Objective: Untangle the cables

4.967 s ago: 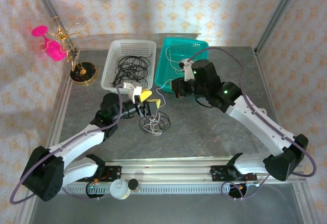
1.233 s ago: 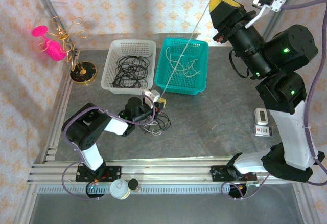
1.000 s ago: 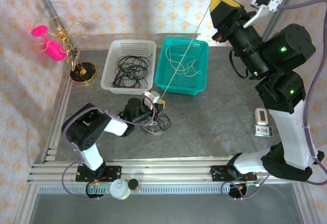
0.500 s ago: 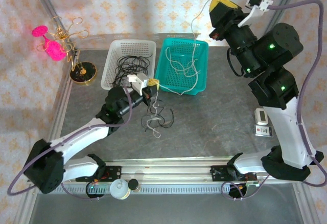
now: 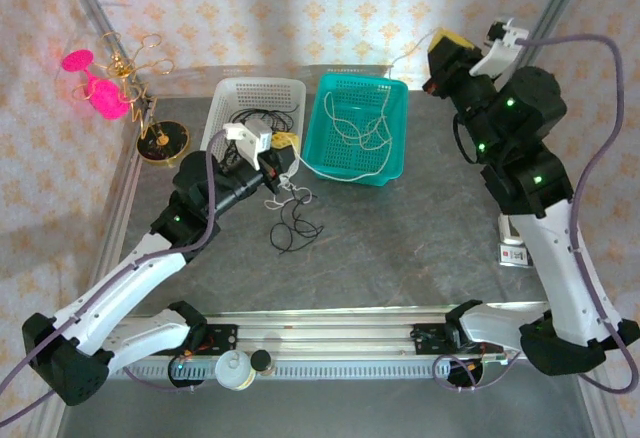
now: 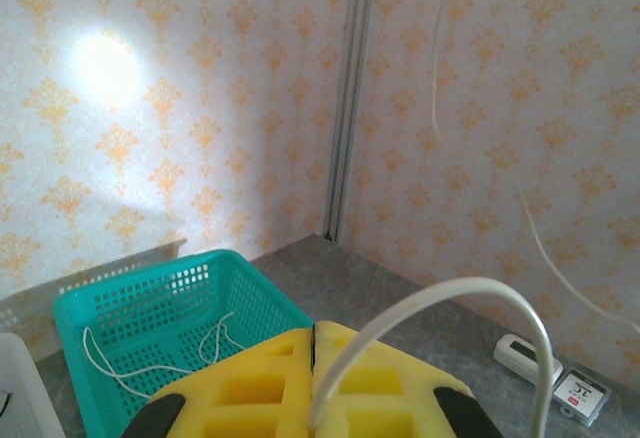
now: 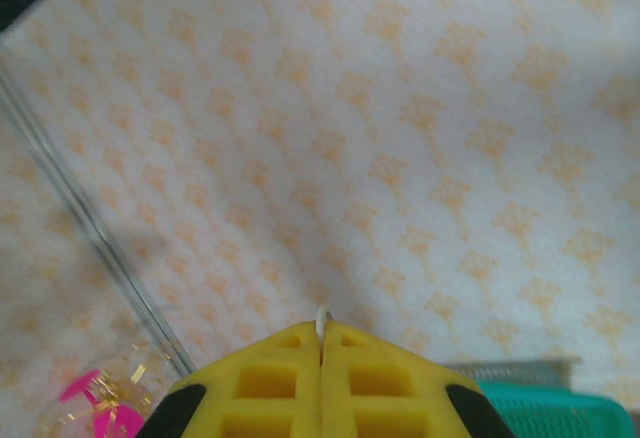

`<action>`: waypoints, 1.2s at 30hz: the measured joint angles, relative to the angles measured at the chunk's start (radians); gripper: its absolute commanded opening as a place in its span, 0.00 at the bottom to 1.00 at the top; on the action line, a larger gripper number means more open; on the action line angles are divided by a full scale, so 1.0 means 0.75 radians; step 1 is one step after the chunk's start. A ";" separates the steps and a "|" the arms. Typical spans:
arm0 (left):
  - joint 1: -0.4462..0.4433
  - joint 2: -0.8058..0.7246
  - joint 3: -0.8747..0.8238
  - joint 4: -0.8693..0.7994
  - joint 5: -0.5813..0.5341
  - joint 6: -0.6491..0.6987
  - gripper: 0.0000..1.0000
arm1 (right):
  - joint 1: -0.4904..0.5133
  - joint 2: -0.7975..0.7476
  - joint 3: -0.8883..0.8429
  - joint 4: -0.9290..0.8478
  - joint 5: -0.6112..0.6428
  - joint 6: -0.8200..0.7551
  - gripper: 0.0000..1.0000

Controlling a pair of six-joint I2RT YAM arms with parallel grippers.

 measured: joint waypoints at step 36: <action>-0.001 0.095 0.269 -0.727 -0.310 -0.007 0.00 | -0.950 -0.127 -1.493 0.507 -0.508 0.493 0.00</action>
